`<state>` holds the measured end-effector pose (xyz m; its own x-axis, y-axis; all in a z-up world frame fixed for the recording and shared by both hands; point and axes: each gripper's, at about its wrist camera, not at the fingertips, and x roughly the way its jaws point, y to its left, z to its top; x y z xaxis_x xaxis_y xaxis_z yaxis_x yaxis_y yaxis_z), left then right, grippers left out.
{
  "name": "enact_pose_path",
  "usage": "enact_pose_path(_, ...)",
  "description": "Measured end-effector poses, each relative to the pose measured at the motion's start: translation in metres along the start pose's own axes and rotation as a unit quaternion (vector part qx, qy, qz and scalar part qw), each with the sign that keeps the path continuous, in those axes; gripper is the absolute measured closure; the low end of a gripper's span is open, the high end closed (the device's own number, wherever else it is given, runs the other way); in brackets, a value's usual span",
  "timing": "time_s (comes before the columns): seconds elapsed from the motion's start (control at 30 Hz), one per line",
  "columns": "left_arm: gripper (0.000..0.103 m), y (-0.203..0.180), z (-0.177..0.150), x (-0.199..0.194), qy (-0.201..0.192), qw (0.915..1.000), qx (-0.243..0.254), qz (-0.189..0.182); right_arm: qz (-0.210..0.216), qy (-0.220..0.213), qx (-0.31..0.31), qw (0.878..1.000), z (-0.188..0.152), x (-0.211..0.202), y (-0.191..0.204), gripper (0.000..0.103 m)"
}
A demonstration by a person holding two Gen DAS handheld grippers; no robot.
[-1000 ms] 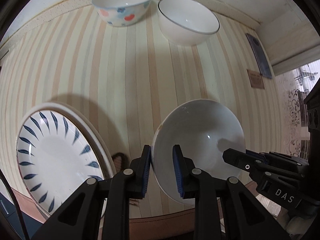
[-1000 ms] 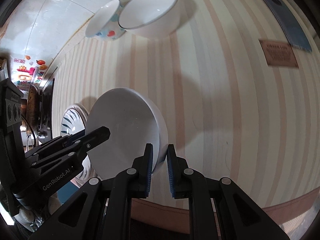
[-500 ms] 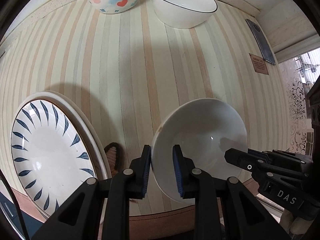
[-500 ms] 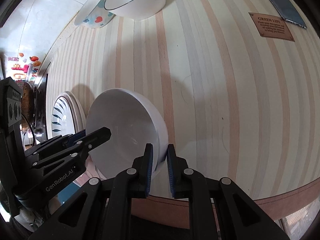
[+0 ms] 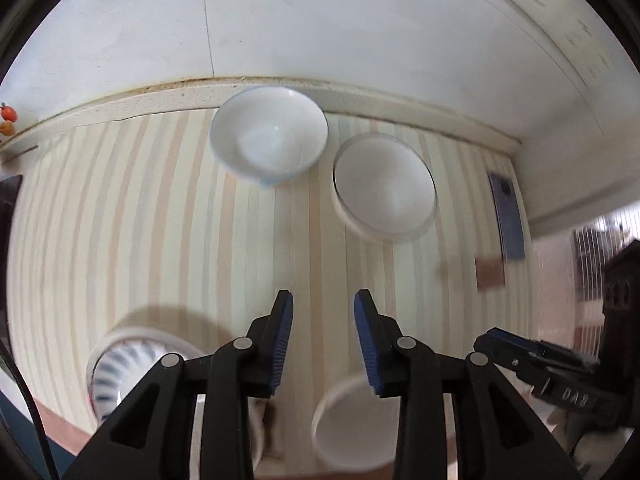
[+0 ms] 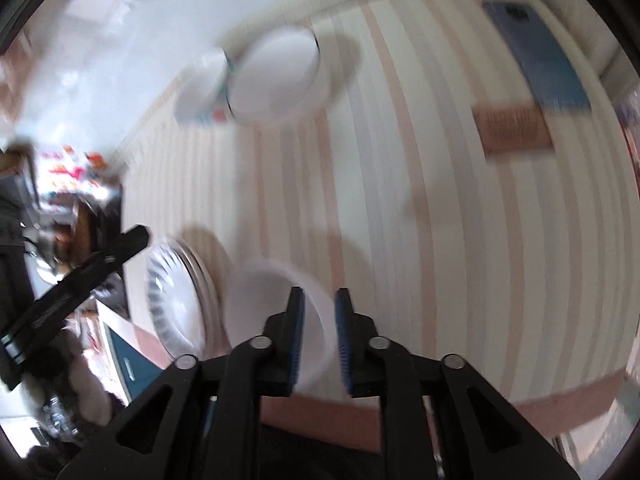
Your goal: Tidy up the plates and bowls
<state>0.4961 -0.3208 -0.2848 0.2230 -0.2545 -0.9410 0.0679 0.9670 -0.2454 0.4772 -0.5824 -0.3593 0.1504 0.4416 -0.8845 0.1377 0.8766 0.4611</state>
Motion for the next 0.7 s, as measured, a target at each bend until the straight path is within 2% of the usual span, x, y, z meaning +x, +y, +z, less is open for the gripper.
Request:
enact_pose_path(0.03,0.074,0.001,0.011,0.008,0.004,1.0000,-0.005,-0.002,-0.002,-0.009,-0.002,1.000,0.011,-0.001,0.002,0.063)
enact_pose_path(0.13,0.074,-0.003,0.044,0.034,0.013,0.9999,-0.010,0.001,-0.015,-0.030,-0.011,0.999,0.049,0.005,0.008,0.063)
enact_pose_path(0.27,0.074,-0.007,0.069,0.068,0.027,0.9995,-0.007,0.012,-0.031,-0.048,-0.010,0.998,0.096,0.025,0.013,0.063)
enact_pose_path(0.43,0.074,-0.015,0.085,0.102,0.051,0.9986,0.002,0.017,-0.054,-0.043,-0.013,0.998,0.143,0.054,0.013,0.063)
enact_pose_path(0.5,0.081,-0.018,0.086,0.108,0.047,0.9988,0.006,0.014,-0.058,-0.040,-0.009,0.998,0.152,0.062,0.006,0.063)
enact_pose_path(0.53,0.087,-0.020,0.086,0.110,0.045,0.9988,0.010,0.018,-0.056,-0.038,-0.006,0.998,0.157,0.067,0.005,0.065)
enact_pose_path(0.63,0.087,-0.022,0.086,0.111,0.038,0.9989,0.014,0.024,-0.052,-0.035,0.000,0.998,0.169,0.082,0.000,0.088)
enact_pose_path(0.7,0.087,-0.022,0.086,0.111,0.036,0.9989,0.014,0.024,-0.056,-0.036,-0.003,0.998,0.173,0.088,0.000,0.091)
